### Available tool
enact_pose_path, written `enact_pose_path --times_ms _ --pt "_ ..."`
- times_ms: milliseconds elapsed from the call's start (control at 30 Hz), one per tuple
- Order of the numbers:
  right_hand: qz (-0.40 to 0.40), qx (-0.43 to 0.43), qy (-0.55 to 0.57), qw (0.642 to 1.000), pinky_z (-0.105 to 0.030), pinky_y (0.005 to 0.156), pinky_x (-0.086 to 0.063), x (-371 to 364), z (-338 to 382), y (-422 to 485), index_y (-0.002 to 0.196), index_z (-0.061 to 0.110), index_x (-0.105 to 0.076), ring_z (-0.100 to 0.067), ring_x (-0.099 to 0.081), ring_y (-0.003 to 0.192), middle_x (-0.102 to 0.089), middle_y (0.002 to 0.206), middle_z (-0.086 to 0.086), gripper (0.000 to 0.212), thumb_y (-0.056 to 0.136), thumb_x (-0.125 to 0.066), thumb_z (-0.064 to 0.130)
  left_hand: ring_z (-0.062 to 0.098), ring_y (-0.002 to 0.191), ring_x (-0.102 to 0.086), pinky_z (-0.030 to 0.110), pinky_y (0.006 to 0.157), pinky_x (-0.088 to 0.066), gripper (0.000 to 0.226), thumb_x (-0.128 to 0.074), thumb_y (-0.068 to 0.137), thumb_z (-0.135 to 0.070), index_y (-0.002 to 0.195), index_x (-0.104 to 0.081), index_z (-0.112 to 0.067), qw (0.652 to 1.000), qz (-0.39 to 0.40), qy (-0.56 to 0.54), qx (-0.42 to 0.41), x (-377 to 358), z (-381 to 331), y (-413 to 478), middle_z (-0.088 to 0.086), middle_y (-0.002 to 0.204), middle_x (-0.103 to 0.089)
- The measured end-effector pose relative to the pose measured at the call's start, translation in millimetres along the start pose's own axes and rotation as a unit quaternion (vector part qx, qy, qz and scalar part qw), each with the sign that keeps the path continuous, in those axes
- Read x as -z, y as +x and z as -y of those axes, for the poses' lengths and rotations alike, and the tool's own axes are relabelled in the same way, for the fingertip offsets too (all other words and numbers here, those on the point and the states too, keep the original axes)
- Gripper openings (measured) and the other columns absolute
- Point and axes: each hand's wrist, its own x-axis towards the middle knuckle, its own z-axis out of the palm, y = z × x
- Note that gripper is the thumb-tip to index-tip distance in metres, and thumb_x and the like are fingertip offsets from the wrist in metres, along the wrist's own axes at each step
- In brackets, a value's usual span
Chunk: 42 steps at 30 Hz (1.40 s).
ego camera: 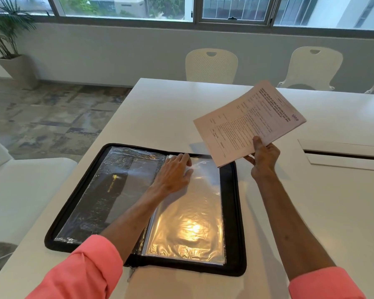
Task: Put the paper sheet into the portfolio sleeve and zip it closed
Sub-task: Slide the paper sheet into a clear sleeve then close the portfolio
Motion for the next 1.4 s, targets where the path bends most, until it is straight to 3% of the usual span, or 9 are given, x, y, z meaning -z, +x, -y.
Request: enact_pose_path --times_ms 167,400,533,667,767,900,1100,1400 --pt "0.016 0.015 -0.002 1.000 -0.038 0.067 -0.069 -16.9 9.8 1.5 0.114 0.028 -0.069 -0.023 -0.078 0.100 -0.078 0.107 -0.006 0.014 0.107 -0.067 0.016 0.021 0.113 -0.060 0.045 0.109 -0.040 0.051 -0.062 0.097 -0.050 0.140 -0.055 -0.024 0.999 0.027 -0.007 0.030 -5.4 3.4 9.9 0.000 0.125 -0.058" --pt "0.035 0.028 -0.011 0.999 -0.041 0.071 -0.069 -41.9 10.1 10.1 0.123 0.017 -0.070 -0.021 -0.078 0.096 -0.079 0.107 -0.008 0.017 0.107 -0.066 0.016 0.016 0.108 -0.049 0.037 0.093 -0.028 0.037 -0.062 0.095 -0.059 0.117 -0.065 -0.029 0.999 0.022 0.035 -0.004 -8.3 6.8 18.9 -0.005 0.115 -0.044" --pt "0.041 0.039 -0.023 0.998 -0.038 0.066 -0.068 -62.3 9.8 15.9 0.119 0.017 -0.071 -0.019 -0.078 0.090 -0.079 0.106 -0.009 0.013 0.108 -0.065 0.016 0.016 0.114 -0.050 0.041 0.100 -0.033 0.042 -0.062 0.090 -0.059 0.117 -0.053 -0.028 1.000 0.014 -0.002 -0.023 -8.9 6.6 18.0 -0.005 0.123 -0.050" --pt "0.052 0.052 -0.036 0.997 -0.046 0.069 -0.069 -84.2 7.7 23.4 0.115 0.017 -0.072 -0.023 -0.079 0.091 -0.079 0.110 -0.014 0.010 0.108 -0.065 0.019 0.013 0.111 -0.053 0.041 0.102 -0.034 0.044 -0.051 0.097 -0.068 0.119 -0.047 -0.030 0.999 0.015 -0.044 -0.019 -7.5 3.9 18.0 -0.008 0.117 -0.060" --pt "0.054 0.061 -0.042 0.996 -0.046 0.069 -0.069 -97.6 4.4 27.4 0.113 0.016 -0.071 -0.024 -0.079 0.092 -0.079 0.108 -0.013 0.009 0.108 -0.064 0.020 0.014 0.113 -0.054 0.042 0.104 -0.033 0.031 -0.043 0.107 -0.058 0.118 -0.047 -0.029 0.998 0.002 -0.069 -0.009 -5.6 4.4 20.1 -0.007 0.112 -0.064" --pt "0.057 0.064 -0.061 0.994 -0.046 0.070 -0.069 -107.2 -4.8 32.0 0.114 0.016 -0.071 -0.025 -0.080 0.094 -0.079 0.110 -0.013 0.010 0.108 -0.064 0.022 0.014 0.111 -0.053 0.049 0.109 -0.035 0.011 -0.046 0.111 -0.035 0.111 -0.054 -0.027 0.998 -0.014 -0.053 -0.019 -7.7 10.1 20.8 -0.008 0.112 -0.066" --pt "0.074 0.080 -0.110 0.988 -0.042 0.069 -0.069 -108.6 -17.6 30.7 0.105 0.020 -0.070 -0.018 -0.081 0.087 -0.080 0.104 -0.007 0.008 0.108 -0.064 0.024 0.014 0.117 -0.055 0.043 0.106 -0.036 0.028 -0.049 0.106 -0.047 0.117 -0.067 -0.028 0.996 -0.023 -0.083 -0.002 -10.8 13.2 20.7 -0.010 0.116 -0.069" --pt "0.110 0.093 -0.139 0.980 -0.038 0.069 -0.069 -107.6 -28.7 29.6 0.108 0.021 -0.069 -0.015 -0.081 0.083 -0.081 0.105 -0.006 0.007 0.108 -0.063 0.024 0.017 0.117 -0.057 0.038 0.108 -0.037 0.011 -0.066 0.101 -0.028 0.110 -0.068 -0.024 0.996 -0.054 -0.067 -0.031 -13.6 8.2 18.1 -0.004 0.122 -0.070"
